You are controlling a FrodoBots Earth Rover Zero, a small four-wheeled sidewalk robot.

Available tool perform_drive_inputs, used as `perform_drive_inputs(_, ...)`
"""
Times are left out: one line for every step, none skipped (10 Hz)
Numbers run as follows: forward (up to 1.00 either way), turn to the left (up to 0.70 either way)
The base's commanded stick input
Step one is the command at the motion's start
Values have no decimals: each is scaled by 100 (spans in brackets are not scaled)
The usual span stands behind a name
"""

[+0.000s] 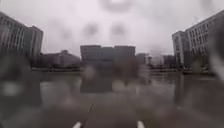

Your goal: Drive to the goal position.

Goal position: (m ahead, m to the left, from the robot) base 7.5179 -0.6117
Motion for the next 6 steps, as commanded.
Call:
perform_drive_inputs(70,0)
perform_drive_inputs(70,0)
perform_drive_inputs(70,0)
perform_drive_inputs(70,0)
perform_drive_inputs(70,0)
perform_drive_inputs(70,0)
